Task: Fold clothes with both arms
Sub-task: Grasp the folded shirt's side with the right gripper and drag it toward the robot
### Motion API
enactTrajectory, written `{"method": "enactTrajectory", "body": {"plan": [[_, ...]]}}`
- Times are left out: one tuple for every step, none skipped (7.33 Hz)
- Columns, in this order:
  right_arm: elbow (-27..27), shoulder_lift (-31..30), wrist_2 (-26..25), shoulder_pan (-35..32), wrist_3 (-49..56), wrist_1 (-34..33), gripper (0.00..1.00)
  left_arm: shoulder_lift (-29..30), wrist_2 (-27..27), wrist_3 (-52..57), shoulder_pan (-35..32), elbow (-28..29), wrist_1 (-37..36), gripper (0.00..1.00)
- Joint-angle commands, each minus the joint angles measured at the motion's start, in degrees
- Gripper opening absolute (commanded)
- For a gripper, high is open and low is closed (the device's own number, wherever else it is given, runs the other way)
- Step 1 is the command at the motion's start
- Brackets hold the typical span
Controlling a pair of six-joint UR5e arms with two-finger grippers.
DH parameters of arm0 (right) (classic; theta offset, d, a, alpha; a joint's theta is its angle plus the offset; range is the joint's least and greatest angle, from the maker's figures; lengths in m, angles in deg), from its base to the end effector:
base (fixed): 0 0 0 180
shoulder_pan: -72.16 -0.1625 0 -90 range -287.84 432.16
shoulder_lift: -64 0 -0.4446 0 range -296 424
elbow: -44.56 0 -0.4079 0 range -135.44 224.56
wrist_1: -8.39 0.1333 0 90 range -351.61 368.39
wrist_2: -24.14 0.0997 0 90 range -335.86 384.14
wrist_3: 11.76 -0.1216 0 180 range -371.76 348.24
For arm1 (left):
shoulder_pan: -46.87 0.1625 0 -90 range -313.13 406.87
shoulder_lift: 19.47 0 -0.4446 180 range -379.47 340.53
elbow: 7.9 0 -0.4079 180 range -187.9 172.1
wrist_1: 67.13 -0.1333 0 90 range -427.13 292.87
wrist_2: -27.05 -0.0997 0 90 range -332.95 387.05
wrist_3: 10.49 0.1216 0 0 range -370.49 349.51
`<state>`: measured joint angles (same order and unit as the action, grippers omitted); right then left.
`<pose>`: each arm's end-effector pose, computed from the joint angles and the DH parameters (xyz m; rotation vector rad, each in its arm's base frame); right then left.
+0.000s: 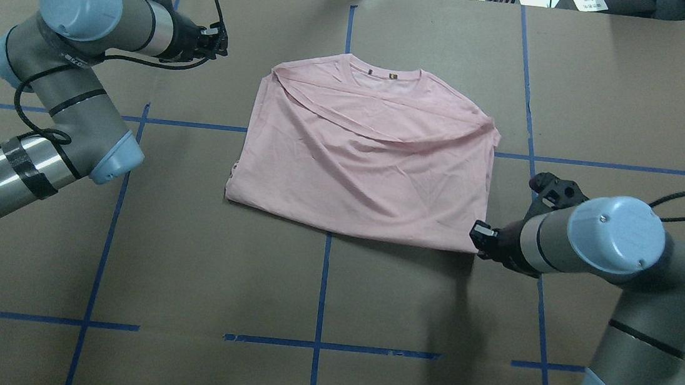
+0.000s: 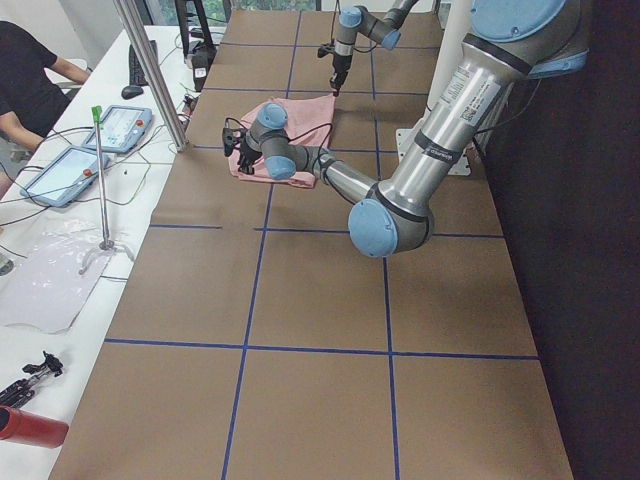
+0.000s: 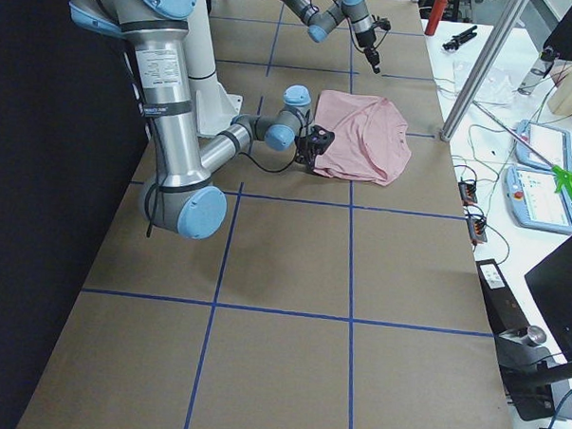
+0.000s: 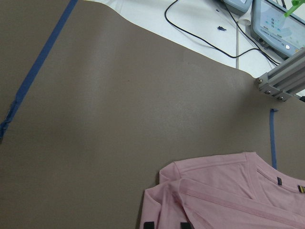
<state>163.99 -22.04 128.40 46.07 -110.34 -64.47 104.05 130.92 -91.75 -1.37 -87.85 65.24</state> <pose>-0.4266 -0.3240 0.3795 -0.0971 -0.9104 0.4530 0.4339 -0.6424 0.3281 0.3601 1.1181 -0.4704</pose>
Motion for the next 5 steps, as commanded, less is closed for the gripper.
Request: {"method": "enactTrajectory", "body": {"plan": [[13.1,-7.8,3.0,15.1,-8.5,0.0,0.0,-2.0,0.4,-3.8,0.5,-4.3,-0.2,0.32],[14.7,-7.5,3.1,22.7,-12.2,0.1,0.0,-3.2,2.8,-4.9,0.8,-7.0,-0.5,0.32],[14.3,-8.3,2.1,28.2,-12.9,0.1,0.72,-4.0,6.5,-6.9,0.9,-8.1,-0.5,0.36],[14.2,-8.5,0.6,28.5,-13.8,0.0,1.0,-5.1,6.9,-7.7,2.2,-9.7,-0.5,0.53],[13.9,-8.4,-0.5,25.7,-13.7,-0.1,1.0,-6.5,6.6,-11.5,5.5,-12.3,-1.1,0.53]]}}
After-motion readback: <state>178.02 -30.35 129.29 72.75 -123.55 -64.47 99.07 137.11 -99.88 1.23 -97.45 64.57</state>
